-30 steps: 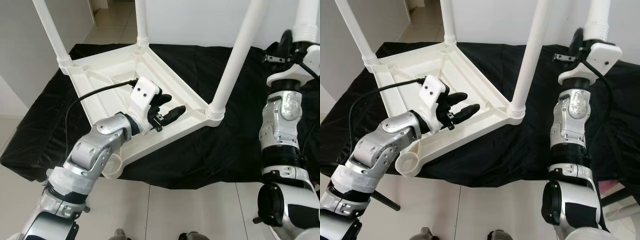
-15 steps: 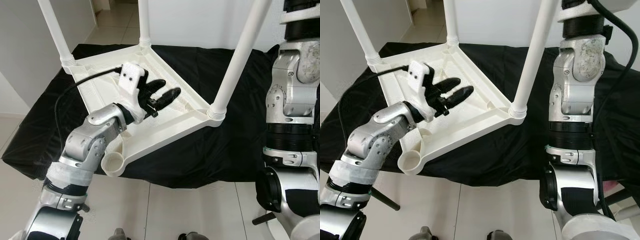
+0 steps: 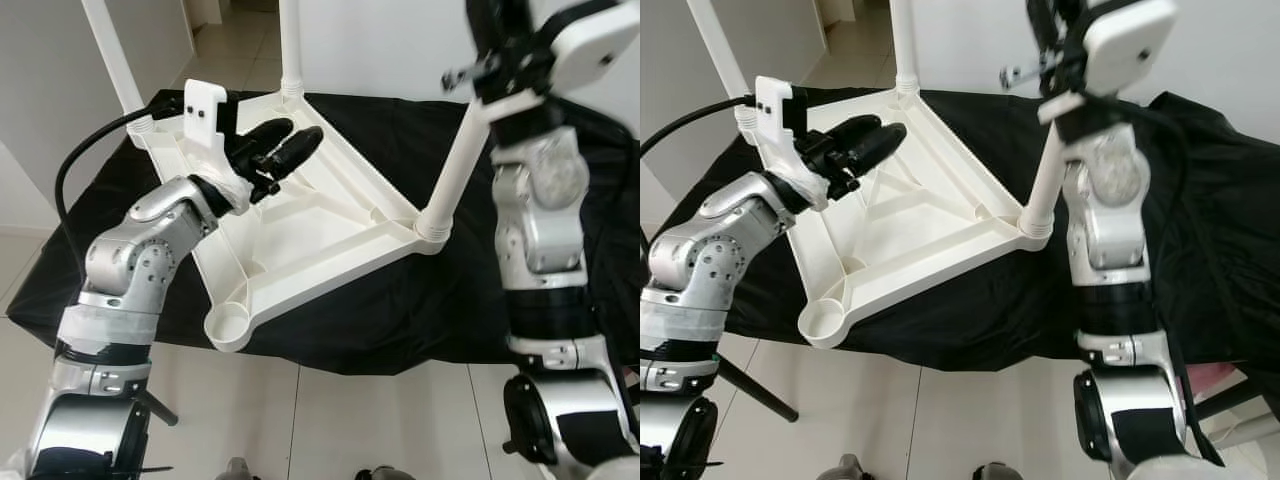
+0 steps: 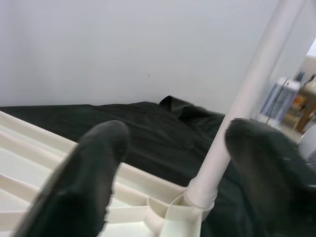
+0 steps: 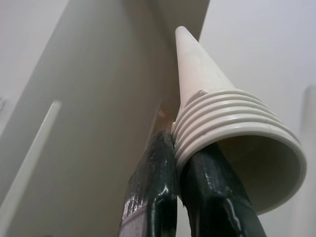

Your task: Building children table

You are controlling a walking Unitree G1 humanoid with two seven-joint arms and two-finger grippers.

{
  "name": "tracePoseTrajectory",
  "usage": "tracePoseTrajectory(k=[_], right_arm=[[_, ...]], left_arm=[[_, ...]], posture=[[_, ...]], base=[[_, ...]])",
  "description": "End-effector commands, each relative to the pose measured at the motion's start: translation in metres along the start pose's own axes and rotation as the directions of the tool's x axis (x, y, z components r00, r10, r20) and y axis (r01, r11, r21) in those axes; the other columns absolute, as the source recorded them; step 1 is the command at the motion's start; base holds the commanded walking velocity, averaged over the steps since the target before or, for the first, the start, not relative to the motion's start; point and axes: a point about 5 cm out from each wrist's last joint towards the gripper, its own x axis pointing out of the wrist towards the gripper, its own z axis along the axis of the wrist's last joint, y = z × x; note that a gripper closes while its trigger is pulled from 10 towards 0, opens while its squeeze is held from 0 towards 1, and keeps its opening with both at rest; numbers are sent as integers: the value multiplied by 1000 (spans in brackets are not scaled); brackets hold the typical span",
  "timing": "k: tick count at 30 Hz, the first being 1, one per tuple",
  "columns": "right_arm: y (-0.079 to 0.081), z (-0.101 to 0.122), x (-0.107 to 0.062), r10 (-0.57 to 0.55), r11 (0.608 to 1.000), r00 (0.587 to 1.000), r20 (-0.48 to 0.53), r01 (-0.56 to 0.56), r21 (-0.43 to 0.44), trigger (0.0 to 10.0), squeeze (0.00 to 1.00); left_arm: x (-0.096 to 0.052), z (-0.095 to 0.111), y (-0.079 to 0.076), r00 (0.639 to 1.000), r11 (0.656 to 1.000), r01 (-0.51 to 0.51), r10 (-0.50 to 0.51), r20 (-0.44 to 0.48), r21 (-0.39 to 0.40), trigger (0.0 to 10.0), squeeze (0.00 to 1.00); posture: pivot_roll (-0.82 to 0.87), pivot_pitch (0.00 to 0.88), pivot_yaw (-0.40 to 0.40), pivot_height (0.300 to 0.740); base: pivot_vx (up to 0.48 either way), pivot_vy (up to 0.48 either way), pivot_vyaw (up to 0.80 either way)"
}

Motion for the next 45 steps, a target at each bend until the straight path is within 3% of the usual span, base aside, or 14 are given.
tracePoseTrajectory(k=[1, 6, 11, 12, 13, 14, 16, 19, 28, 31, 33, 36, 40, 45], right_arm=[[17, -5, -6, 94, 994, 995, -39, -91, 58, 10000, 0], [30, -18, -24, 145, 984, 983, -110, -132, 120, 10000, 0], [36, -30, -40, 189, 976, 963, -195, -163, 143, 10000, 0], [36, -32, -42, 190, 975, 960, -205, -161, 150, 10000, 0], [36, -32, -42, 190, 975, 960, -205, -161, 150, 10000, 0], [35, -32, -44, 189, 975, 959, -212, -159, 152, 10000, 0], [37, -34, -47, 202, 972, 953, -225, -167, 165, 10000, 0], [43, -37, -54, 236, 965, 940, -247, -196, 176, 10000, 0], [61, -40, -61, 264, 950, 931, -252, -206, 233, 10000, 0], [67, -40, -64, 277, 945, 926, -255, -215, 247, 10000, 0], [71, -41, -69, 286, 940, 922, -262, -216, 263, 10000, 0], [73, -42, -71, 289, 938, 920, -266, -216, 271, 10000, 0], [77, -43, -82, 294, 933, 913, -284, -209, 293, 10000, 0], [79, -43, -88, 301, 931, 906, -298, -211, 299, 10000, 0]], left_arm=[[-1, 9, -11, 961, 958, 277, -276, 35, -67, 10000, 1000], [-3, 15, -17, 929, 921, 370, -363, 75, -122, 10000, 1000], [8, 11, -15, 943, 931, 332, -324, 79, -150, 10000, 1000], [12, 10, -14, 947, 929, 320, -310, 82, -184, 10000, 859], [12, 10, -14, 947, 929, 320, -310, 82, -184, 10000, 859], [16, 9, -14, 951, 926, 308, -297, 81, -218, 10000, 0], [22, 5, -11, 958, 911, 286, -280, 63, -296, 10000, 0], [32, -2, -5, 975, 911, 217, -220, 30, -350, 10000, 0], [48, -6, 4, 993, 914, 106, -115, -2, -393, 10000, 0], [53, -5, 11, 998, 899, 65, -69, 6, -434, 10000, 0], [57, -6, 24, 1000, 881, -30, 27, -13, -473, 10000, 0], [58, -7, 30, 997, 868, -81, 75, -31, -489, 10000, 0], [54, -4, 58, 965, 798, -249, 250, -75, -549, 10000, 0], [48, -1, 71, 937, 765, -331, 337, -93, -552, 10000, 0]], posture=[[11, 0, -8, 740], [10, 0, -8, 740], [-4, 0, -4, 740], [-4, 0, -4, 740], [-4, 0, -4, 740], [-7, 0, -2, 740], [-7, 0, -2, 740], [-15, 0, 3, 740], [-25, 0, 2, 740], [-30, 0, 4, 740], [-36, 0, 8, 740], [-38, 0, 11, 740], [-45, 0, 17, 740], [-55, 0, 26, 740]], base=[[0, 0, 0], [0, 0, 0], [0, 0, 0], [0, 0, 0], [0, 0, 0], [0, 0, 0], [0, 0, 0], [0, 0, 0], [0, 0, 0], [0, 0, 0], [0, 0, 0], [0, 0, 0], [0, 0, 0], [0, 0, 0]])
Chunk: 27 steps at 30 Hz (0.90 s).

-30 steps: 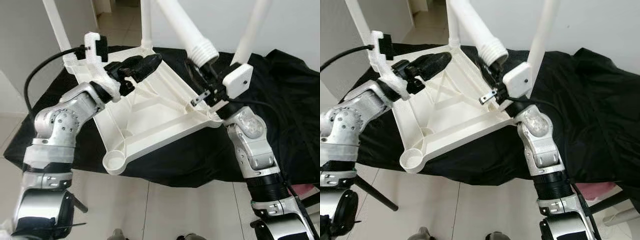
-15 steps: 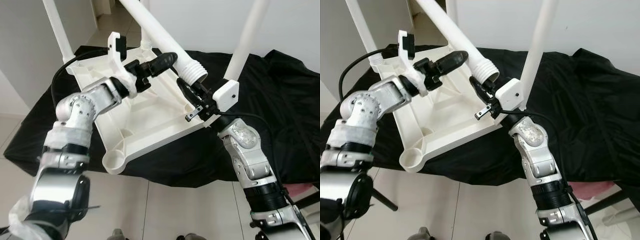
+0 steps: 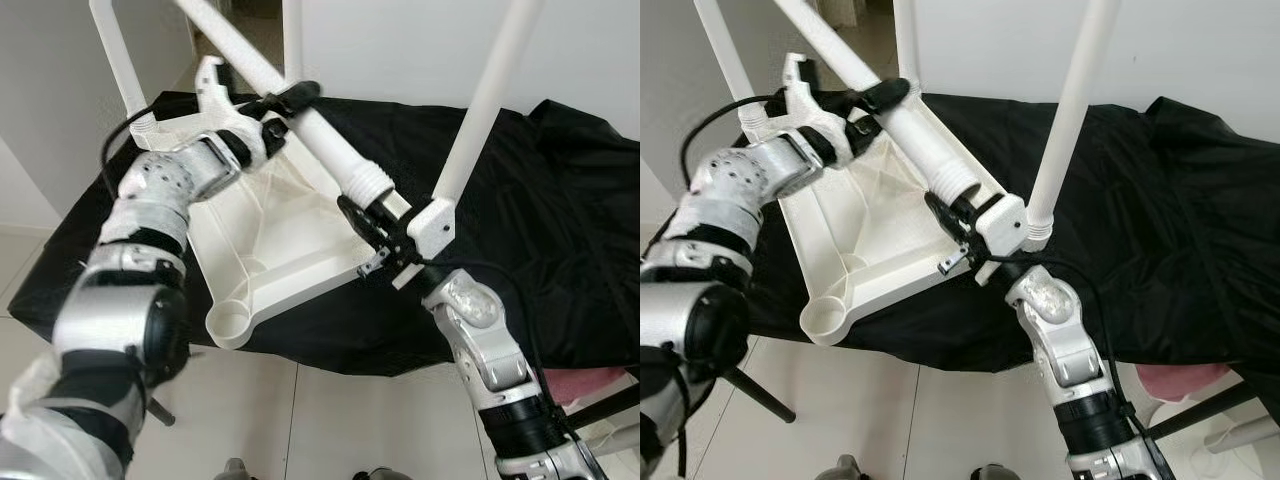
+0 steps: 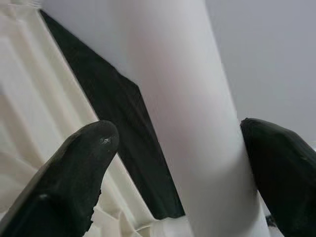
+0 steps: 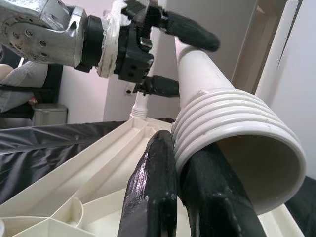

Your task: Building children table

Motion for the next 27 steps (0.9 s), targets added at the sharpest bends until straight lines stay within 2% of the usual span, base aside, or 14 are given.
tracePoseTrajectory(k=[1, 6, 9, 13, 15, 16, 21, 27], right_arm=[[4, 5, 1, 21, 1000, 999, 25, -21, -13, 10000, 0], [9, 3, 1, 41, 999, 999, 19, -41, -12, 10000, 0], [10, 3, 2, 46, 999, 999, 20, -46, -12, 10000, 0], [11, 3, 2, 69, 997, 997, 18, -68, -22, 10000, 0], [11, 3, 2, 69, 997, 997, 18, -68, -22, 10000, 0], [12, 3, 2, 76, 997, 997, 13, -75, -28, 10000, 0], [12, 1, 1, 86, 996, 996, 0, -86, -34, 10000, 0], [12, 0, 1, 88, 995, 996, -5, -88, -39, 10000, 0]], left_arm=[[0, 5, 3, 999, 999, -46, 46, 16, 2, 10000, 0], [1, 13, 10, 990, 991, -128, 130, 61, -31, 10000, 0], [2, 14, 10, 988, 991, -134, 135, 69, -28, 10000, 0], [6, 19, 5, 986, 990, -122, 130, 103, -76, 10000, 0], [6, 19, 5, 986, 990, -122, 130, 103, -76, 10000, 0], [7, 23, 2, 983, 988, -118, 130, 131, -97, 0, 0], [7, 32, -4, 980, 986, -77, 102, 172, -146, 0, 0], [7, 35, -7, 980, 985, -47, 78, 184, -165, 0, 0]], posture=[[-55, 0, 26, 740], [-59, 0, 28, 740], [-60, 0, 28, 740], [-65, 0, 27, 740], [-65, 0, 27, 740], [-66, 0, 28, 740], [-66, 0, 28, 740], [-65, 0, 28, 740]], base=[[0, 0, 0], [0, 0, 0], [0, 0, 0], [0, 0, 0], [0, 0, 0], [0, 0, 0], [0, 0, 0], [0, 0, 0]])
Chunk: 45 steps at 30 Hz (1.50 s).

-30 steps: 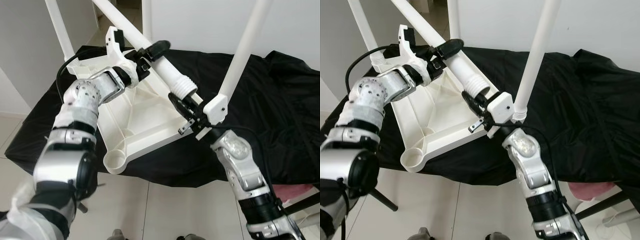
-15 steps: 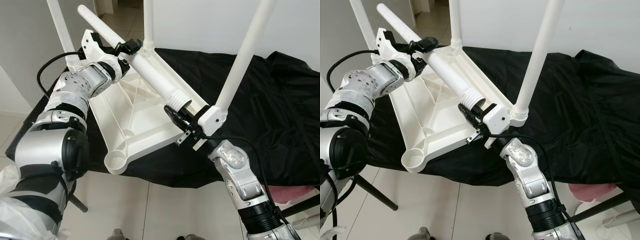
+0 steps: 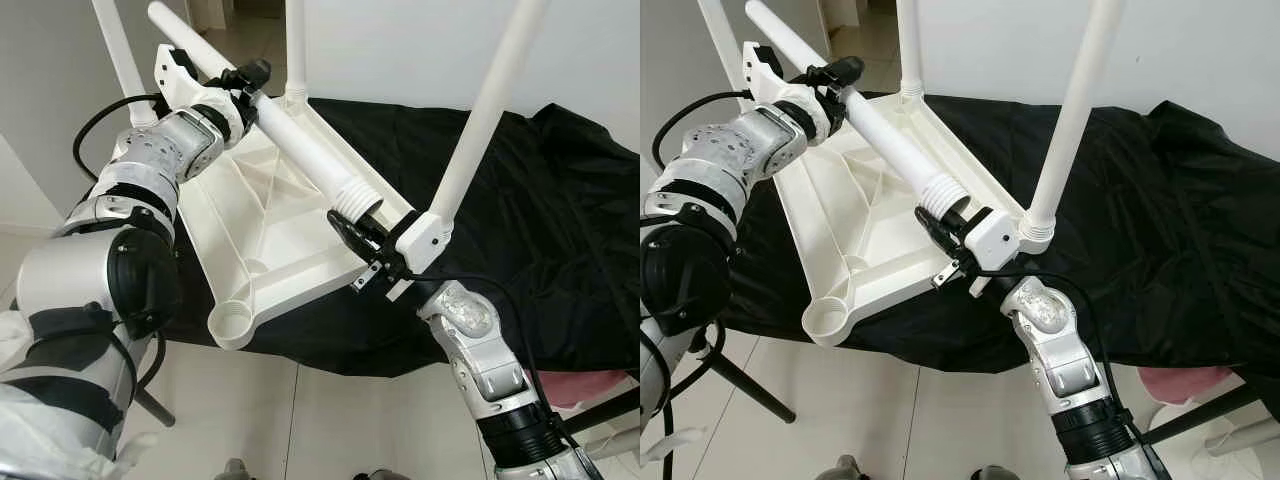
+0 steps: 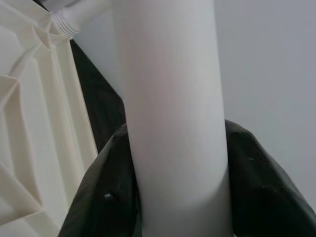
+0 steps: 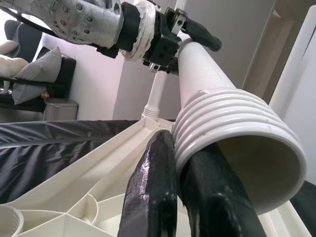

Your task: Building children table

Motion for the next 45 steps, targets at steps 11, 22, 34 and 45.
tracePoseTrajectory(k=[11, 22, 34, 45], right_arm=[[1, -4, -3, -10, 1000, 1000, -10, 10, 29, 10000, 1000], [7, -9, -22, -94, 994, 995, -27, 95, 48, 10000, 0], [-12, -25, -44, -226, 966, 963, -146, 241, 92, 10000, 0], [-21, -59, -47, -267, 947, 901, -342, 311, 81, 10000, 0]], left_arm=[[1, 11, -10, 998, 997, 50, -48, 42, -50, 0, 0], [-8, 34, 0, 990, 994, -19, 34, 136, -109, 4471, 0], [-9, 36, -4, 993, 999, 34, -31, 117, -31, 10000, 0], [-9, 17, -2, 990, 981, 137, -142, 27, 140, 10000, 0]], posture=[[-63, 0, 32, 740], [-63, 0, 33, 740], [-81, 0, 41, 740], [-60, 0, 22, 740]], base=[[0, 0, 0], [0, 0, 0], [0, 0, 0], [0, 0, 0]])
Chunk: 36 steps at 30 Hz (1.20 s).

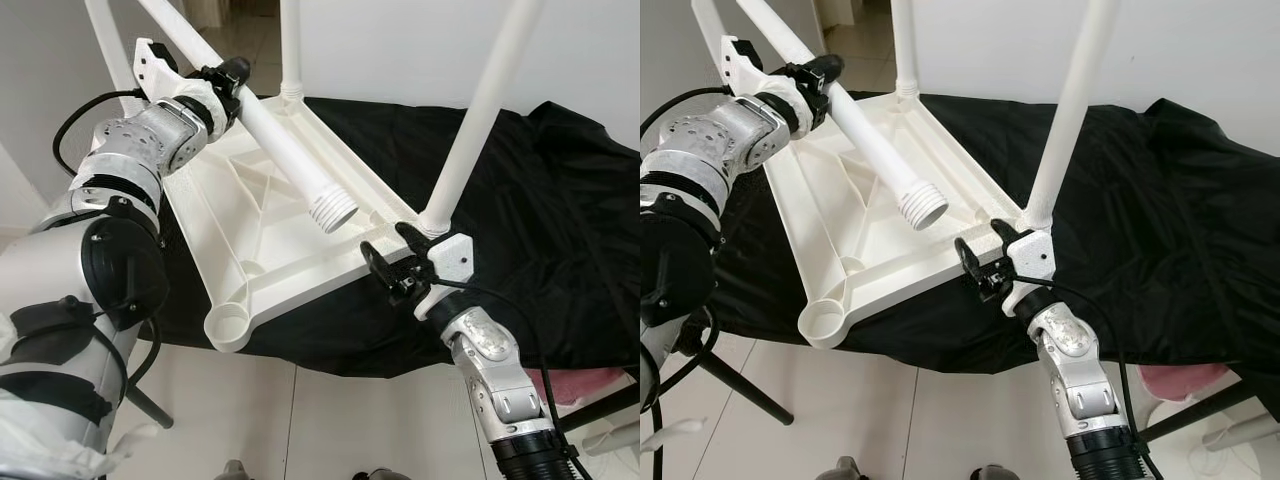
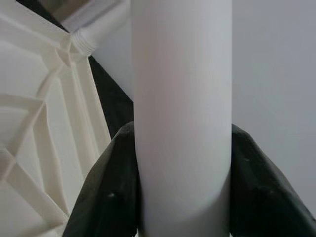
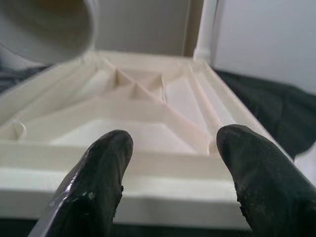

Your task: Building children table

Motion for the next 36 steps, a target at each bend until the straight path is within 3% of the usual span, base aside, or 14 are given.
tracePoseTrajectory(k=[1, 8, 13, 15, 17, 19, 22, 24, 26, 28, 34, 36], right_arm=[[-3, -8, 2, -14, 1000, 999, -51, 14, 9, 10000, 0], [-10, -10, 7, -22, 1000, 998, -61, 23, 21, 10000, 0], [-20, -11, 14, -34, 999, 997, -73, 35, 14, 10000, 0], [-28, -12, 17, -43, 999, 996, -83, 43, -3, 10000, 0], [-28, -12, 17, -43, 999, 996, -83, 43, -3, 10000, 0], [-39, -12, 19, -72, 997, 993, -90, 71, -11, 10000, 0], [-47, -12, 19, -89, 996, 991, -95, 88, -15, 10000, 0], [-61, -11, 20, -128, 992, 987, -100, 126, -23, 10000, 0], [-61, -11, 20, -128, 992, 987, -100, 126, -23, 10000, 0], [-76, -10, 22, -167, 986, 981, -97, 165, -31, 10000, 0], [-87, -9, 24, -227, 974, 970, -88, 226, -16, 10000, 0], [-97, -8, 23, -299, 954, 950, -88, 299, -10, 10000, 0]], left_arm=[[-4, 1, -6, 978, 977, 206, -206, 6, 63, 10000, 0], [-8, 0, -9, 969, 964, 245, -246, -4, 102, 10000, 0], [-19, 1, -18, 948, 938, 316, -317, -18, 145, 10000, 0], [-30, -2, -25, 929, 915, 369, -367, -41, 165, 10000, 0], [-30, -2, -25, 929, 915, 369, -367, -41, 165, 10000, 0], [-39, -7, -30, 914, 898, 405, -399, -71, 173, 10000, 0], [-43, -10, -31, 913, 896, 408, -400, -78, 176, 10000, 0], [-49, -17, -30, 913, 895, 408, -398, -88, 179, 10000, 0], [-49, -17, -30, 913, 895, 408, -398, -88, 179, 10000, 0], [-54, -23, -33, 908, 888, 420, -406, -107, 190, 10000, 0], [-59, -27, -38, 903, 883, 428, -410, -124, 193, 10000, 0], [-59, -31, -40, 898, 878, 438, -416, -146, 194, 10000, 0]], posture=[[-57, 0, 20, 740], [-46, 1, 12, 740], [-17, 10, -7, 740], [-4, 17, -18, 740], [-4, 17, -18, 740], [13, 28, -36, 740], [13, 28, -36, 740], [14, 32, -38, 740], [14, 32, -38, 740], [11, 41, -34, 740], [11, 52, -29, 740], [11, 56, -24, 740]], base=[[0, 0, 0], [0, 0, 0], [0, 0, 0], [0, 0, 0], [0, 0, 0], [0, 0, 0], [0, 0, 0], [0, 0, 0], [0, 0, 0], [0, 0, 0], [0, 0, 0], [0, 0, 0]])
